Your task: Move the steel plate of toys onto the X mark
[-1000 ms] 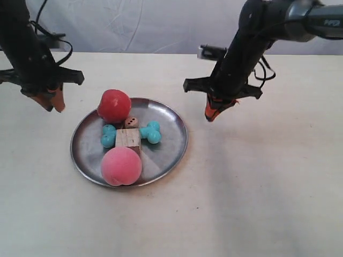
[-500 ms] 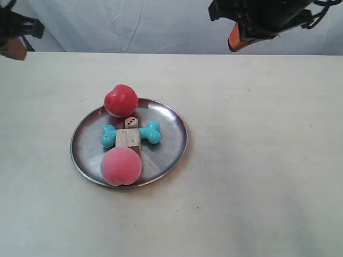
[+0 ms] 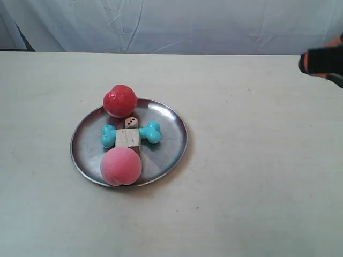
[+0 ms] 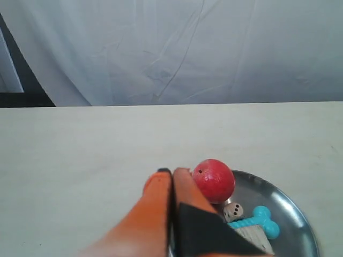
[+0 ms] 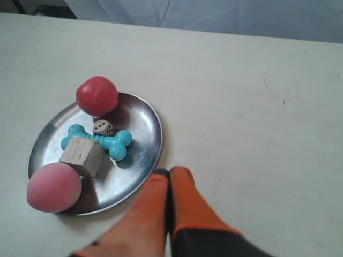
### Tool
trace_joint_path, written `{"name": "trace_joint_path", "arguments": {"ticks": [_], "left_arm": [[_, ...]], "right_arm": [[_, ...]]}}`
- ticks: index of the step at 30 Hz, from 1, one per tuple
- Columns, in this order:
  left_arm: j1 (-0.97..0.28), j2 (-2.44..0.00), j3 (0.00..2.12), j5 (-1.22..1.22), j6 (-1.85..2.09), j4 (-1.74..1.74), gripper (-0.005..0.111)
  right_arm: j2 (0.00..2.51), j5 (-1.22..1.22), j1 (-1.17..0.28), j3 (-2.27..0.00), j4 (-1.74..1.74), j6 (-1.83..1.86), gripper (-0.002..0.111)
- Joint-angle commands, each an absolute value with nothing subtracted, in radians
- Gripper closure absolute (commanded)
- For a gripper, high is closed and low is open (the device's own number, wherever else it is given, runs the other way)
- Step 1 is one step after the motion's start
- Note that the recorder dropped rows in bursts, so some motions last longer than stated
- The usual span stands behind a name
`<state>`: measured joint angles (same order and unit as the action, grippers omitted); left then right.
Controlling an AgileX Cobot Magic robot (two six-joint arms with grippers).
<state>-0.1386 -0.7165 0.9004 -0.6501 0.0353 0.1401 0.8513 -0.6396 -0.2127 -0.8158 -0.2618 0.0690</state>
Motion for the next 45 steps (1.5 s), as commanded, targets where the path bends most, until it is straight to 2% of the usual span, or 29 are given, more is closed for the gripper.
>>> {"name": "trace_joint_path", "arguments": {"ticks": [1, 8, 22, 27, 38, 45], "left_arm": [[-0.143, -0.645, 0.869, -0.658, 0.037, 0.093, 0.106], [-0.143, -0.614, 0.869, -0.654, 0.037, 0.092, 0.106], [-0.143, -0.614, 0.869, -0.654, 0.037, 0.092, 0.106], [-0.143, -0.614, 0.869, -0.654, 0.037, 0.092, 0.106], [-0.143, -0.614, 0.869, -0.654, 0.037, 0.092, 0.106], [-0.143, -0.614, 0.869, -0.654, 0.037, 0.092, 0.106]], "right_arm": [[0.700, -0.614, -0.212, -0.710, -0.260, 0.078, 0.108], [0.576, -0.674, -0.212, -0.703, -0.277, 0.076, 0.108], [0.511, -0.635, -0.211, -0.686, -0.238, 0.078, 0.108], [0.415, -0.419, -0.211, -0.493, -0.181, 0.078, 0.108], [0.158, -0.303, -0.211, -0.027, -0.051, 0.074, 0.108], [0.056, -0.296, -0.211, 0.000, -0.032, 0.074, 0.108]]}}
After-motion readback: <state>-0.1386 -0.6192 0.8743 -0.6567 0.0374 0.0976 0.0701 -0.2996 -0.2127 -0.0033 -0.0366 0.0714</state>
